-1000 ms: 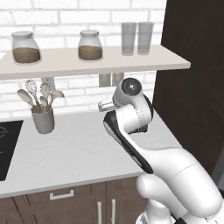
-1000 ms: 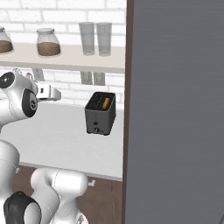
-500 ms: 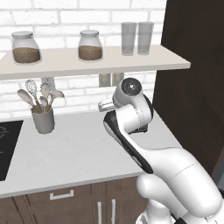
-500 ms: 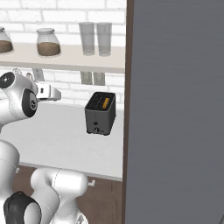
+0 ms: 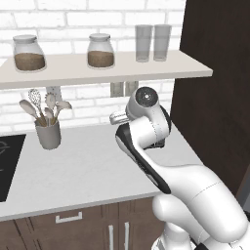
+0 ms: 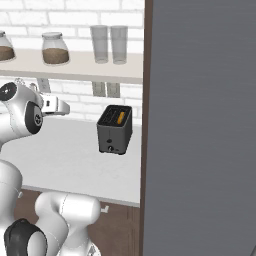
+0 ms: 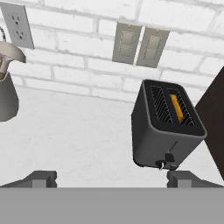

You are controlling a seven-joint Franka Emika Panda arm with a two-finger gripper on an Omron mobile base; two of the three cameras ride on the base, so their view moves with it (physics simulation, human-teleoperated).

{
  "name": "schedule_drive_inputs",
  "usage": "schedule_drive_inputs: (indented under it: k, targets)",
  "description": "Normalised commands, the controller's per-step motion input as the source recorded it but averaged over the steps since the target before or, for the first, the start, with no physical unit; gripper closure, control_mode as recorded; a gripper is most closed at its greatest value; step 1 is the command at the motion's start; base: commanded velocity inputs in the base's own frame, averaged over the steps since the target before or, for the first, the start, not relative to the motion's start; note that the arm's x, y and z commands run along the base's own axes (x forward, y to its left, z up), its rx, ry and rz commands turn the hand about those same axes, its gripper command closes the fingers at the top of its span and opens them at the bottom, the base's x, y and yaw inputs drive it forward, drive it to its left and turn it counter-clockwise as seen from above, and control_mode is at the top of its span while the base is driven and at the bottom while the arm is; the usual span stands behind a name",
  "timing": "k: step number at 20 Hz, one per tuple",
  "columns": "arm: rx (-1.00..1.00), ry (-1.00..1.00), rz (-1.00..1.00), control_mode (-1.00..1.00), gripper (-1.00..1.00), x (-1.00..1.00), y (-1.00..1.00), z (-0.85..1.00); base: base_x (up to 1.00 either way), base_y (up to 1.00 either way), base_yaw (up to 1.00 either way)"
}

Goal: Start the toaster. Once the lever pops up, take the bread to the plate on the dining counter.

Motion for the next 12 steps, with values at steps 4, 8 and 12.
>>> schedule_drive_inputs:
  k: [4, 8, 12]
  targets:
    - [0.0, 0.0, 0.0, -1.0, -1.0, 0.0, 0.0, 0.0, 0.0, 0.0, 0.0]
    - [0.0, 0.0, 0.0, -1.0, -1.0, 0.0, 0.0, 0.0, 0.0, 0.0, 0.0]
    - [0.0, 0.0, 0.0, -1.0, -1.0, 0.0, 0.0, 0.0, 0.0, 0.0, 0.0]
